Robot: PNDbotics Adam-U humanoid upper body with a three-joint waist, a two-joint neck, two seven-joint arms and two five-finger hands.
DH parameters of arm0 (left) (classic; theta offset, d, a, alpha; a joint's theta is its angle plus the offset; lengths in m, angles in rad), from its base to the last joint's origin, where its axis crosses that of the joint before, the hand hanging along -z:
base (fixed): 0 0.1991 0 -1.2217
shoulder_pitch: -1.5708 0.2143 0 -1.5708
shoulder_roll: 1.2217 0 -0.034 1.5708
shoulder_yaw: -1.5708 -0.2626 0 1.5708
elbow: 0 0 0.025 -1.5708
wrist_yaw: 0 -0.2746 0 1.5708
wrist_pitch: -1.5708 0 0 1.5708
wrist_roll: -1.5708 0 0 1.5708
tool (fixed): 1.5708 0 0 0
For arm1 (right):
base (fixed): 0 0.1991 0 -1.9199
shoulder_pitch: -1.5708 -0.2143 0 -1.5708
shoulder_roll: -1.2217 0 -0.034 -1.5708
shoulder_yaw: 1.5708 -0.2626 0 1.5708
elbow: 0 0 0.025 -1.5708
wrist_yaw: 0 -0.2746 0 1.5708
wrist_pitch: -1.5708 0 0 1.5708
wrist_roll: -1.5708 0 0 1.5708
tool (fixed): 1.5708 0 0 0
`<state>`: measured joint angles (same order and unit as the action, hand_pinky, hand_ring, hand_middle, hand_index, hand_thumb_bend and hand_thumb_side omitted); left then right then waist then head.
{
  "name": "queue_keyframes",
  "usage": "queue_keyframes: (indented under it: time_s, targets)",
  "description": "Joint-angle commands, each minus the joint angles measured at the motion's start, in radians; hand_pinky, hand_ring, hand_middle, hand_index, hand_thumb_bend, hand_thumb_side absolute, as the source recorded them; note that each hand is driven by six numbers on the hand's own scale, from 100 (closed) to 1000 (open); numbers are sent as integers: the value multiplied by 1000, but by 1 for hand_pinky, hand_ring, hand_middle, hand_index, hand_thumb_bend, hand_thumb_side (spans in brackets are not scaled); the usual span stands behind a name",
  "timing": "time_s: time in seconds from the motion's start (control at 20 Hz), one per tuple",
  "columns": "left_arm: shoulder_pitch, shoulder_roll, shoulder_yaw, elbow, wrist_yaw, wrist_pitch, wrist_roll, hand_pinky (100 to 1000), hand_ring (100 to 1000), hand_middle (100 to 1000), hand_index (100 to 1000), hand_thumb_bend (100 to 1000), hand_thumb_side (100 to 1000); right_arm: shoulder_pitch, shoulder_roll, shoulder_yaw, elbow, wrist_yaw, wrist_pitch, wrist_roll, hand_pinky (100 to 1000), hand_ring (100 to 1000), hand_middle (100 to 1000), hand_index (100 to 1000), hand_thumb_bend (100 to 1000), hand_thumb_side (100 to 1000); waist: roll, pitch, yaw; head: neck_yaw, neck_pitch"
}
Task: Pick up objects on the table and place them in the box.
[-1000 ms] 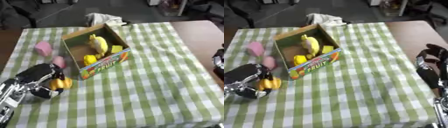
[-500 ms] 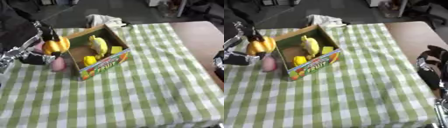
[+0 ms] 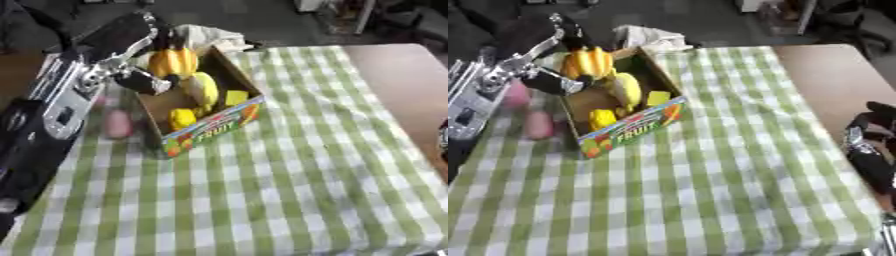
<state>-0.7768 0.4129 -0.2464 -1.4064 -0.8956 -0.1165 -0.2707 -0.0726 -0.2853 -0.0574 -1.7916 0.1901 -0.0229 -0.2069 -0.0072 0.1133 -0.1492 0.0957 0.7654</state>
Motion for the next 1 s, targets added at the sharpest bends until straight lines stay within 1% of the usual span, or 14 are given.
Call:
queue_keyframes:
  time_s: [0.05,0.1,0.2,0.3,0.35,0.45,0.5,0.6,0.7,0.75,0.85,0.9,0.95,1.0]
  targets:
    - [-43,-30,1,82,-59,-13,22,718,683,647,795,533,218,-13,-7,-3,-4,-6,-5,2,676,794,635,776,100,299,1,-9,0,-1,5]
    - [-47,-35,2,110,-77,-24,32,725,696,663,805,552,255,-13,-6,-2,-2,-6,-5,3,676,794,635,776,100,300,2,-9,0,-2,5]
    - [-51,-43,6,164,-110,-48,52,780,761,745,871,677,477,-13,-5,-3,0,-6,-6,2,676,794,635,775,100,300,3,-9,-1,-4,5]
    - [-55,-50,17,216,-132,-72,80,800,784,774,890,730,567,-12,-3,-3,1,-5,-6,1,676,794,635,775,100,300,4,-10,0,-6,5]
    - [-59,-51,22,241,-135,-86,95,820,806,801,902,777,638,-12,-3,-3,2,-5,-6,0,676,795,635,774,100,300,4,-11,0,-8,5]
    - [-62,-49,26,271,-129,-116,120,847,833,835,918,812,711,-12,-1,-3,2,-5,-7,0,676,795,635,775,100,300,5,-12,1,-9,5]
    - [-60,-46,29,273,-119,-129,123,853,839,841,921,809,726,-11,0,-3,3,-5,-7,0,676,795,635,775,100,300,5,-12,2,-10,5]
    - [-53,-33,42,250,-92,-147,124,848,838,840,920,792,727,-11,1,-4,4,-5,-7,0,677,795,635,774,100,300,5,-13,5,-14,5]
    - [-39,-11,57,208,-69,-160,119,820,810,814,907,706,661,-9,2,-5,5,-4,-6,-1,678,795,638,775,100,301,6,-13,9,-18,5]
    - [-27,7,68,180,-47,-169,115,796,783,787,891,642,609,-9,2,-6,5,-4,-7,-1,679,796,641,776,100,307,6,-13,12,-19,5]
    - [10,66,92,99,70,-164,73,772,753,747,857,567,529,-6,1,-8,6,-3,-7,-2,680,796,642,777,100,313,9,-14,21,-23,5]
    - [30,100,104,61,126,-156,41,770,749,741,852,549,501,-6,0,-9,7,-3,-7,-2,681,796,643,777,100,314,10,-15,25,-24,5]
    - [49,130,115,30,169,-147,9,769,741,726,845,520,451,-5,-1,-10,7,-2,-7,-3,681,796,643,777,100,315,11,-15,30,-23,5]
    - [67,156,126,6,201,-139,-21,768,740,723,843,513,438,-4,-2,-10,7,-2,-7,-3,681,797,644,777,100,316,12,-16,33,-23,5]
